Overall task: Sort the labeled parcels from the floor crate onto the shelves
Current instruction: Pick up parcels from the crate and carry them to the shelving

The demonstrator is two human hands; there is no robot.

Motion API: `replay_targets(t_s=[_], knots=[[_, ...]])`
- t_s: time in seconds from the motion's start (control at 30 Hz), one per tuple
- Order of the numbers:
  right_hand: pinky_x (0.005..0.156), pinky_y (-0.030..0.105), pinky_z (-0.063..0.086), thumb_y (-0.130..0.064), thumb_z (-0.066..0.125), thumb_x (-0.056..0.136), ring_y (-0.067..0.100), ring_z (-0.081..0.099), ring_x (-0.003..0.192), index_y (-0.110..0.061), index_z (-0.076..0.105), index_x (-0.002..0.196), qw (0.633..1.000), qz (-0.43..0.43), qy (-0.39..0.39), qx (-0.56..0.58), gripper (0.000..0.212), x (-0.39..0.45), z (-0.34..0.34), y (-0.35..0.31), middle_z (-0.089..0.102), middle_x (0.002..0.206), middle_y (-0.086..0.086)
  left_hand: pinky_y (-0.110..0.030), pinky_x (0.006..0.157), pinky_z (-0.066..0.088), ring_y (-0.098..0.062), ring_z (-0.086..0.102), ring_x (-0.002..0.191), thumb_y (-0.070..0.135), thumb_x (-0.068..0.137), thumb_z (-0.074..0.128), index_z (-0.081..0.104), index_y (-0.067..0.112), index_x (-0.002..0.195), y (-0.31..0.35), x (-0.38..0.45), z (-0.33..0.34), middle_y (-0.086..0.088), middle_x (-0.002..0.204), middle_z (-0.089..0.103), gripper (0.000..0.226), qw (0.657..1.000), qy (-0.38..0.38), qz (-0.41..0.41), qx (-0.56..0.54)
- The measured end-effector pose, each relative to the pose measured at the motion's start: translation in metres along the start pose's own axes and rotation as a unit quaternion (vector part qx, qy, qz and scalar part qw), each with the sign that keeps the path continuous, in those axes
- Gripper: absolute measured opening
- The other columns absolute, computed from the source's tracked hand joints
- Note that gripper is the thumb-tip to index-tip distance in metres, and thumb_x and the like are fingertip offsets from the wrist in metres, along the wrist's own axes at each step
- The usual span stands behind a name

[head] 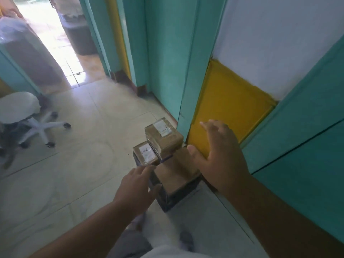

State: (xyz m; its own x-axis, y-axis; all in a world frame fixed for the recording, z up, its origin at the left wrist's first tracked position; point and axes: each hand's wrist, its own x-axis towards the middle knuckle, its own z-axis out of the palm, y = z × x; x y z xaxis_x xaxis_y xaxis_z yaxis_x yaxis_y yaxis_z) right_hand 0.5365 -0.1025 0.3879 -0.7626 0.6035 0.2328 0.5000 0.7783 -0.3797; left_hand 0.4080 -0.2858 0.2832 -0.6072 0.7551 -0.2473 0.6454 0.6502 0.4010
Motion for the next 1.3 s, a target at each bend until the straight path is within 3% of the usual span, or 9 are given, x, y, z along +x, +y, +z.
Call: replay_targets(t_s=[0.2,0.47,0.7,0.9,0.97,1.03,1.13,1.2,1.3], knots=[[0.096,0.038,0.047,-0.052,0.051,0.091,0.026,0.049,0.126,-0.013,0.048,0.14,0.996,0.088,0.013,-0.029,0.062,0.06,0.079,0.005,0.053,0.139,0.013,-0.041,0.103,0.047,-0.021,0.047,0.129,0.053,0.09,0.054,0.033,0.036,0.146,-0.045,0.149,0.012,0.004,0.144,0.049,0.062,0.989,-0.117,0.085,0.025],[0.094,0.038,0.05,-0.044,0.063,0.092,0.026,0.047,0.127,-0.014,0.046,0.143,0.971,0.226,-0.079,-0.027,0.061,0.084,0.176,0.061,0.049,0.142,0.012,-0.034,0.087,0.051,-0.023,0.057,0.115,0.044,0.092,0.055,0.044,0.028,0.14,-0.066,0.255,0.072,-0.003,0.133,0.056,0.052,0.972,-0.227,0.061,0.013],[0.095,0.034,0.042,-0.032,0.061,0.096,0.025,0.046,0.128,-0.015,0.043,0.146,0.945,0.28,-0.17,-0.002,0.055,0.099,0.294,0.161,0.046,0.144,0.009,-0.027,0.067,0.046,-0.014,0.057,0.093,0.039,0.093,0.06,0.051,0.024,0.131,-0.074,0.31,0.191,0.003,0.115,0.059,0.042,0.937,-0.306,-0.115,-0.12],[0.108,0.041,0.037,-0.023,0.044,0.105,0.029,0.038,0.139,-0.013,0.03,0.154,0.917,0.291,-0.269,-0.033,0.052,0.116,0.39,0.249,0.034,0.157,0.009,-0.03,0.101,0.044,-0.023,0.051,0.126,0.025,0.102,0.051,0.036,0.02,0.149,-0.076,0.354,0.284,-0.007,0.138,0.051,0.05,0.909,-0.332,-0.179,-0.175],[0.113,0.042,0.032,-0.023,0.04,0.106,0.03,0.031,0.144,-0.014,0.023,0.157,0.902,0.293,-0.315,-0.031,0.055,0.118,0.416,0.266,0.027,0.161,0.009,-0.035,0.089,0.051,-0.027,0.062,0.111,0.024,0.1,0.055,0.047,0.02,0.139,-0.072,0.361,0.303,-0.009,0.124,0.06,0.04,0.854,-0.295,-0.272,-0.332],[0.114,0.042,0.032,-0.024,0.039,0.106,0.031,0.03,0.145,-0.016,0.02,0.158,0.892,0.305,-0.333,-0.012,0.056,0.117,0.43,0.273,0.027,0.162,0.008,-0.039,0.081,0.053,-0.028,0.068,0.095,0.031,0.101,0.053,0.054,0.014,0.128,-0.067,0.362,0.312,-0.01,0.107,0.067,0.032,0.75,-0.241,-0.365,-0.496],[0.103,0.037,0.038,-0.03,0.041,0.106,0.029,0.04,0.137,-0.014,0.033,0.153,0.897,0.328,-0.295,0.036,0.051,0.106,0.426,0.262,0.037,0.155,0.009,-0.041,0.08,0.052,-0.031,0.066,0.103,0.052,0.102,0.037,0.059,0.011,0.122,-0.056,0.358,0.304,-0.015,0.116,0.068,0.051,0.63,-0.239,-0.414,-0.612],[0.086,0.029,0.039,-0.035,0.043,0.105,0.025,0.05,0.122,-0.016,0.047,0.142,0.906,0.339,-0.245,0.064,0.042,0.092,0.407,0.248,0.048,0.141,0.007,-0.04,0.079,0.05,-0.029,0.067,0.099,0.063,0.099,0.026,0.063,0.013,0.112,-0.048,0.347,0.282,-0.015,0.112,0.071,0.063,0.584,-0.235,-0.421,-0.653],[0.059,0.025,0.032,-0.04,0.045,0.103,0.012,0.049,0.08,-0.018,0.057,0.097,0.92,0.347,-0.149,0.102,0.025,0.076,0.356,0.218,0.055,0.096,-0.003,-0.044,0.088,0.051,-0.028,0.071,0.093,0.071,0.096,0.021,0.066,0.014,0.117,-0.042,0.319,0.239,-0.017,0.107,0.074,0.075,0.557,-0.253,-0.417,-0.673]])
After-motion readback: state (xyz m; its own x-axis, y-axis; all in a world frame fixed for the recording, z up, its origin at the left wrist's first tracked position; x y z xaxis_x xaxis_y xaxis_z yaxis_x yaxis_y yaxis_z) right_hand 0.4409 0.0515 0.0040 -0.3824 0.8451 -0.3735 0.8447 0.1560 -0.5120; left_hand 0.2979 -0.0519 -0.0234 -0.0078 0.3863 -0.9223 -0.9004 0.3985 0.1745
